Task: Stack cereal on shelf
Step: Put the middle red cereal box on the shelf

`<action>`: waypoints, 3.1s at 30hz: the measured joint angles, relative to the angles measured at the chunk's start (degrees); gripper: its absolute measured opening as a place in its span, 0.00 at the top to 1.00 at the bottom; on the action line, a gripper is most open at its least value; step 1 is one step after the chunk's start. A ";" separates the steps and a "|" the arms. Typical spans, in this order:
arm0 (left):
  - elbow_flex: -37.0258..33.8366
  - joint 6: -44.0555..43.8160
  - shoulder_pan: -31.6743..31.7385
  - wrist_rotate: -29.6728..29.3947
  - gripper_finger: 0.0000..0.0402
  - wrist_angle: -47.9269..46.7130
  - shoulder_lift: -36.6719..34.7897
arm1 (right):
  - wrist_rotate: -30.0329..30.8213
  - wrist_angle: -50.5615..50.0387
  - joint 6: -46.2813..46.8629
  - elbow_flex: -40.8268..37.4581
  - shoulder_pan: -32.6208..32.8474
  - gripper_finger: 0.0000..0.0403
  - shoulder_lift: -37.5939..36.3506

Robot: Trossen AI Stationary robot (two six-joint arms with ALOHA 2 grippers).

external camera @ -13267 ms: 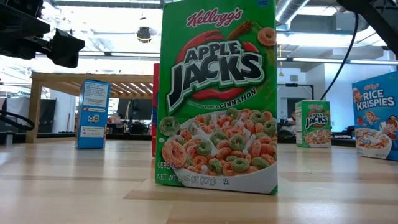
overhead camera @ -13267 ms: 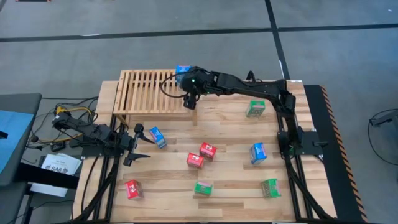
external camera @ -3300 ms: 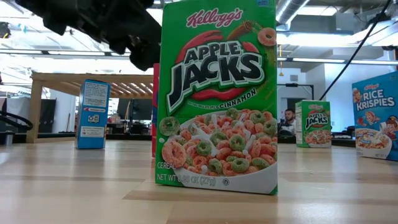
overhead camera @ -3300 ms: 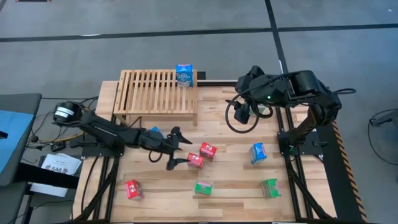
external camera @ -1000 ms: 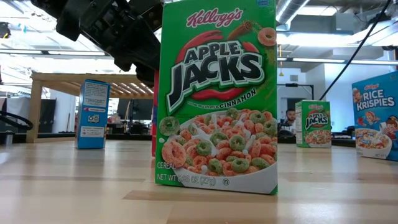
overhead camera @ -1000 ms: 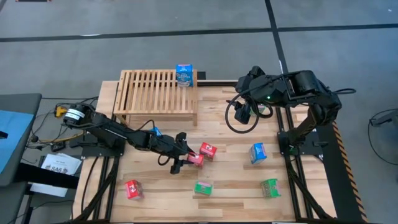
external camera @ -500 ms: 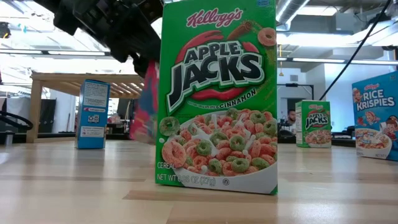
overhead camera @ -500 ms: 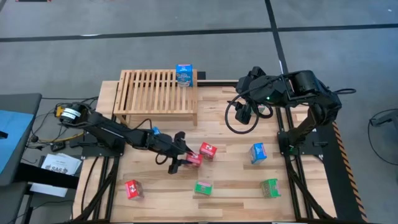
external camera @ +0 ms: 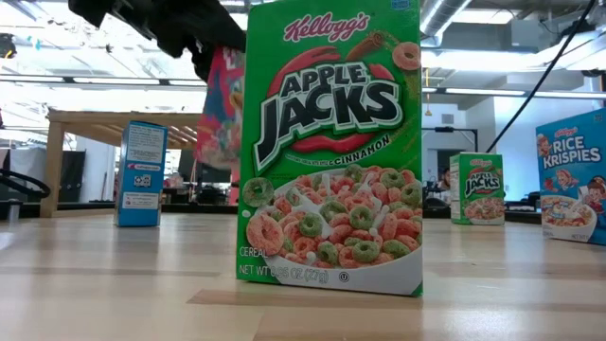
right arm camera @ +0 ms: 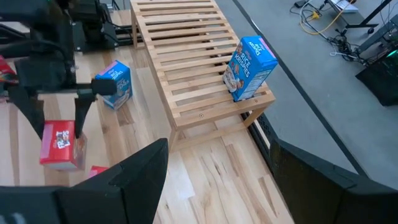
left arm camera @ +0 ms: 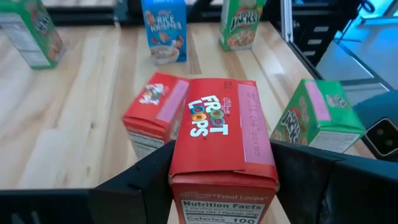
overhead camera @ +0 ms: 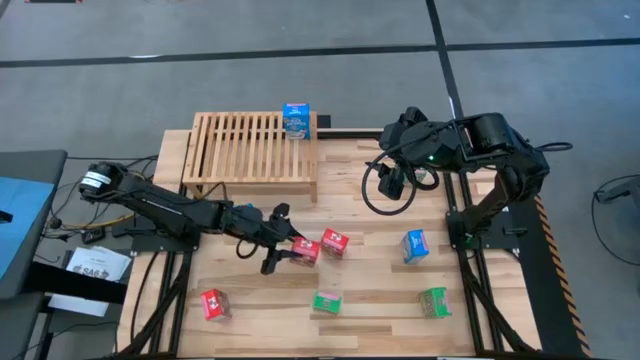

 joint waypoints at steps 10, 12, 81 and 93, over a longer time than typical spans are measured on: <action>0.02 4.15 2.59 -1.09 0.47 -5.01 -13.06 | -0.05 0.00 0.00 0.00 0.00 0.24 0.00; 0.04 4.73 3.51 -3.77 0.47 -7.16 -15.86 | -0.05 -0.03 0.00 0.00 0.00 0.24 0.00; 0.07 4.07 64.88 22.50 0.47 8.30 -9.70 | -0.09 -2.62 0.26 0.00 -0.07 0.24 0.00; 0.09 4.47 64.88 22.77 0.47 7.56 -9.70 | -0.09 -2.56 0.30 0.00 -0.07 0.24 0.00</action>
